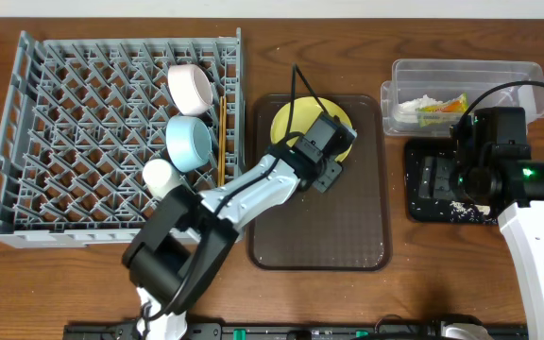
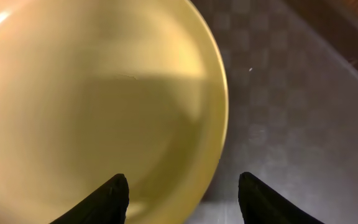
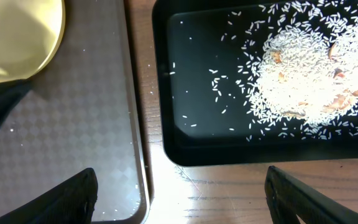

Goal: Sort waste into correct bins and load items into the dishwasher rack
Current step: 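Grasp the yellow plate rim with the left gripper and lift it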

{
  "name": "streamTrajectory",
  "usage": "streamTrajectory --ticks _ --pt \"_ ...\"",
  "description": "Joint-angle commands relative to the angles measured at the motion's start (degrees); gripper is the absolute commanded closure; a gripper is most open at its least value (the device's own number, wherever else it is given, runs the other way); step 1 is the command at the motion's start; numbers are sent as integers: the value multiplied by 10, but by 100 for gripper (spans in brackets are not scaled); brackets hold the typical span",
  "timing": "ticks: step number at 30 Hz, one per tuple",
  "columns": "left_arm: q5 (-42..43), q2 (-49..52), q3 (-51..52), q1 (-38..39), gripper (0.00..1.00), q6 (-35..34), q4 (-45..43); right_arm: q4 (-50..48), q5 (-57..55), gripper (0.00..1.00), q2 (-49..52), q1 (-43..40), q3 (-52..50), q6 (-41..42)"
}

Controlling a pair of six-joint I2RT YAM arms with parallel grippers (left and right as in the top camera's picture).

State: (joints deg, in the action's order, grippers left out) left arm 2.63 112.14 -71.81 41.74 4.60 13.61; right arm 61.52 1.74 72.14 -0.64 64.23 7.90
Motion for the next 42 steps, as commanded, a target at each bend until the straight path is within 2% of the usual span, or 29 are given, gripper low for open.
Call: streamTrajectory --ticks 1,4,6,12,14,21,28,34,40,42 --pt "-2 21 0 -1 41 10 -3 0 2 16 -5 -5 5 2" --pt "-2 38 0 -1 44 10 -2 0 2 16 -5 -5 5 2" --pt "-2 47 1 -1 50 9 -2 0 2 16 -5 -5 5 2" --pt "0 48 0 3 85 7 13 0 2 16 -5 -5 5 2" --pt "1 47 0 10 93 0 22 0 2 16 -5 -5 5 2" --pt "23 18 0 52 94 -6 33 0 2 16 -5 -5 5 2" --pt "23 -80 0 68 94 -6 33 0 2 16 -5 -5 5 2" --pt "23 -183 0 37 94 -9 35 0 2 16 -5 -5 5 2" --pt "26 -268 0 -32 94 -93 43 2 2 16 -5 -5 5 2" --pt "64 -288 0 -67 94 -119 48 2 2 16 -5 -5 5 2"
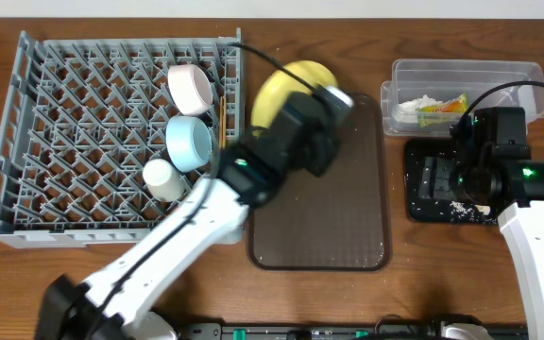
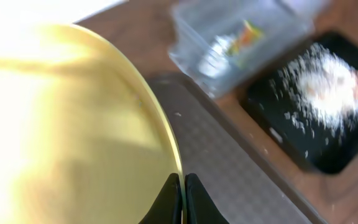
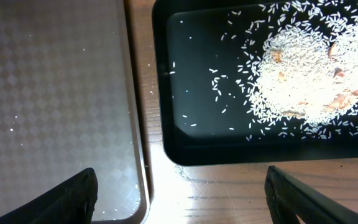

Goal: Sort waste into correct bins and load items into the dishwasher rack
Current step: 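Grasp the yellow plate rim with the left gripper and lift it, then stand the yellow plate upright in the rack and open the left gripper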

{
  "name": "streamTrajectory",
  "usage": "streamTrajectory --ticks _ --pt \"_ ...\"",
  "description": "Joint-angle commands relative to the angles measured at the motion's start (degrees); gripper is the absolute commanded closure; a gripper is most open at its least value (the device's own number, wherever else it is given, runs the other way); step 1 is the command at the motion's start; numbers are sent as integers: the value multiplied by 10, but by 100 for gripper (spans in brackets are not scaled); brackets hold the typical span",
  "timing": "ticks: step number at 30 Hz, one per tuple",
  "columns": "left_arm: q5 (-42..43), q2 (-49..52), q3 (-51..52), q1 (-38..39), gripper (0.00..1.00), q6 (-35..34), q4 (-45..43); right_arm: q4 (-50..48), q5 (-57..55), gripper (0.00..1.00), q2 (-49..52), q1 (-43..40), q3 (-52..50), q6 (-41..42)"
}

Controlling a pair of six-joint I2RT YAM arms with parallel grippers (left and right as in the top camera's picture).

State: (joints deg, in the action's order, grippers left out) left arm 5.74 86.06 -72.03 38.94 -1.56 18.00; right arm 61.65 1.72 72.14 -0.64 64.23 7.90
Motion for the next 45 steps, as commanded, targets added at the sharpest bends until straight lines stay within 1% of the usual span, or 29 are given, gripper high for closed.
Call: streamTrajectory --ticks 1,3,7,9,13,18,22,29,31,33,35,37,39,43,45 --pt "64 -36 2 -60 94 -73 6 1 2 16 -5 -5 5 2" --pt "125 -46 2 -98 94 -100 6 1 2 16 -5 -5 5 2" --pt "278 -47 2 -192 94 -167 4 1 2 16 -5 -5 5 2" --pt "353 -43 2 -235 94 -190 3 1 2 16 -5 -5 5 2" --pt "478 -32 2 -308 94 -202 3 1 2 16 -5 -5 5 2" --pt "589 -5 2 -372 94 -202 4 1 2 16 -5 -5 5 2" --pt "633 26 2 -396 94 -202 4 1 2 16 -5 -5 5 2" --pt "633 92 3 -407 94 -202 6 1 2 16 -5 -5 5 2" --pt "633 112 3 -407 93 -202 6 1 2 16 -5 -5 5 2" --pt "632 127 3 -407 83 -202 6 1 2 16 -5 -5 5 2" --pt "626 138 3 -407 70 -202 6 1 2 16 -5 -5 5 2" --pt "626 140 3 -407 51 -202 5 1 2 16 -5 -5 5 2" --pt "626 138 3 -407 40 -202 -1 1 2 16 -5 -5 5 2" --pt "618 121 3 -407 26 -184 0 -10 3 16 -5 -5 5 2" --pt "575 101 3 -407 23 -175 9 -23 3 15 -5 -5 5 2"
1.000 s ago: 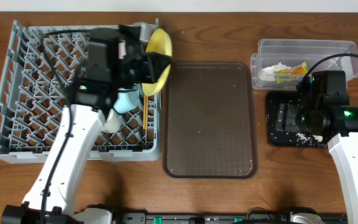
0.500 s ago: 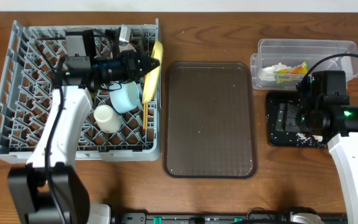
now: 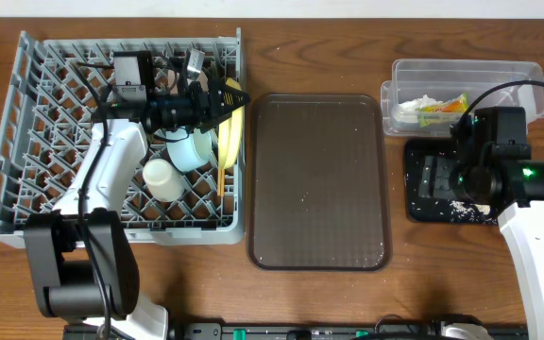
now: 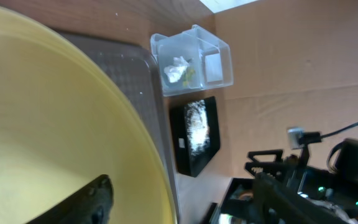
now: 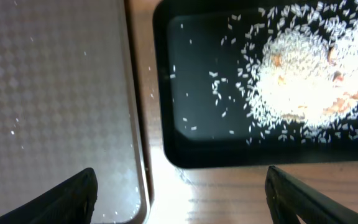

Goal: Sort waste into correct bins and load items into the dishwasher rack

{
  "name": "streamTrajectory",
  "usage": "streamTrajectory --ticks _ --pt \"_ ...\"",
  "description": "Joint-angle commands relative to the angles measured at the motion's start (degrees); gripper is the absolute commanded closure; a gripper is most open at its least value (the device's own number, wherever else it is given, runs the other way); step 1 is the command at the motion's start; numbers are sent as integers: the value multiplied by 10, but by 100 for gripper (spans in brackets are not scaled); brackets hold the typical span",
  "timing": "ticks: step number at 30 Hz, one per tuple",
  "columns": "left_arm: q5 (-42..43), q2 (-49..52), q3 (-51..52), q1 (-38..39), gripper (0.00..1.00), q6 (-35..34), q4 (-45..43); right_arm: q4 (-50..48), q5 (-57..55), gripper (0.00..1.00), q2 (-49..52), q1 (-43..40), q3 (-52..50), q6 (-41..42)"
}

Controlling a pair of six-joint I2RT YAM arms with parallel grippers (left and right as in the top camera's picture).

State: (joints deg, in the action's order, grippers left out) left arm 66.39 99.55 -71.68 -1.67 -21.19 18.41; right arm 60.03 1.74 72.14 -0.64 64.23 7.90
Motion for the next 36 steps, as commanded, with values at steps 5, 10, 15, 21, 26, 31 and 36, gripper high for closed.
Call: streamTrajectory --ticks 5,10,15,21,26,31,36 --pt "-218 -107 -1 0 17 77 65 -67 42 13 -5 -4 5 2" --pt "-393 -166 -1 0 16 100 129 -156 96 14 1 -4 5 2" --pt "-572 -195 -1 0 16 94 239 -202 119 15 34 -4 5 -17" --pt "-645 -196 -1 0 15 82 410 -109 117 19 89 -4 5 -46" --pt "-645 -202 0 0 16 94 495 -45 49 28 88 -4 5 -1" --pt "-645 -263 17 1 16 107 492 -21 28 24 47 -4 5 15" --pt "-638 -402 78 23 15 141 428 -53 28 23 -48 -4 -28 12"
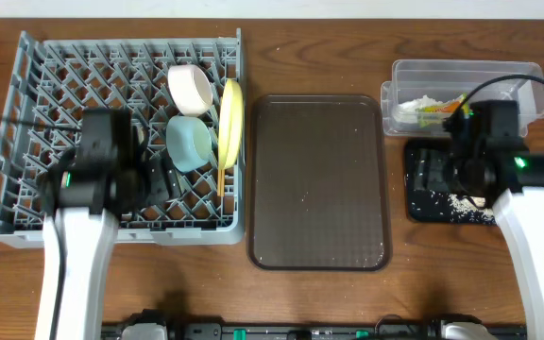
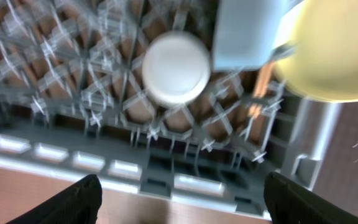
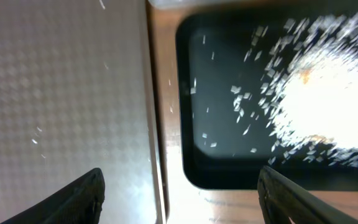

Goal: Sort waste into correct bins and load items into the dishwasher rack

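Observation:
The yellow plate [image 1: 229, 123] stands on edge along the right side of the grey dishwasher rack [image 1: 26, 57]. Beside it are a pink bowl [image 1: 192, 87] and a blue bowl [image 1: 189, 142]. In the left wrist view the white cup [image 2: 176, 68], blue bowl [image 2: 250, 31] and yellow plate [image 2: 334, 56] sit in the rack [image 2: 191, 180]. My left gripper [image 2: 182, 208] is open and empty over the rack's front wall. My right gripper [image 3: 179, 205] is open and empty between the brown tray [image 3: 61, 93] and the black bin [image 3: 278, 112].
The brown tray [image 1: 319, 179] lies bare in the middle apart from a few crumbs. A clear bin [image 1: 461, 90] with wrappers stands at the back right. The black bin [image 1: 451, 203] with rice lies in front of it, partly under my right arm.
My left gripper was at the yellow plate on the rack's right side. It is now away from the plate, open over the rack's front, and the plate stands alone. The right wrist view has shifted slightly.
My left gripper was open around the yellow plate's rim on the brown tray. Then it was shut on the plate, held up at the tray's far left. Then the plate was in the rack with the fingers apart. Now it stands there free.

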{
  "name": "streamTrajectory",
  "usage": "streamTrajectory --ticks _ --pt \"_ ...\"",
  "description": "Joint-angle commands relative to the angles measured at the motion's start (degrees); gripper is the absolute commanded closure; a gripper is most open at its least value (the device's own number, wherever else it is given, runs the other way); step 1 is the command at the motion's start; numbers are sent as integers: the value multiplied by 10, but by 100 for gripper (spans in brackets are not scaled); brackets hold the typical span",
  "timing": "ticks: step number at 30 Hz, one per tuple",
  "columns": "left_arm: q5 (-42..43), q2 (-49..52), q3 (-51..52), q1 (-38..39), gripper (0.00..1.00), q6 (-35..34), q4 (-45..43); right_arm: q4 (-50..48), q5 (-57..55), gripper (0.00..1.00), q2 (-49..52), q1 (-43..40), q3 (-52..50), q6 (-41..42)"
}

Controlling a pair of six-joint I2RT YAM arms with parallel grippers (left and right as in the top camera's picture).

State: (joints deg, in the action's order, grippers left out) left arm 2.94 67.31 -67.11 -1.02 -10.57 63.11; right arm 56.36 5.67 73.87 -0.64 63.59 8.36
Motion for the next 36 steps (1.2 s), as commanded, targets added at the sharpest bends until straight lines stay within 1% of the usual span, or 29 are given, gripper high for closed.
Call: streamTrajectory --ticks 1,2,3,4,8,13,26,33,36 --pt "-4 -111 47 25 15 38 -31 -33 -11 22 -91 -4 -36 8" --pt "-4 -145 66 34 14 43 -46 -51 -12 21 -122 -4 -54 8" --pt "-7 -176 82 42 5 43 -55 -67 -12 15 -150 -4 -70 8" --pt "-7 -208 100 48 5 43 -64 -85 -12 1 -182 -4 -90 9" --pt "-6 -295 133 51 5 43 -71 -115 -33 1 -278 -4 -143 10" --pt "-6 -344 133 51 4 43 -66 -94 -43 1 -339 -4 -156 10" --pt "-6 -348 133 51 4 43 -66 -29 -43 1 -345 -4 -156 10" --pt "-6 -348 133 51 4 43 -66 -23 -43 1 -345 -4 -156 10" --pt "-6 -348 133 51 4 43 -66 9 -43 1 -345 -4 -156 10"
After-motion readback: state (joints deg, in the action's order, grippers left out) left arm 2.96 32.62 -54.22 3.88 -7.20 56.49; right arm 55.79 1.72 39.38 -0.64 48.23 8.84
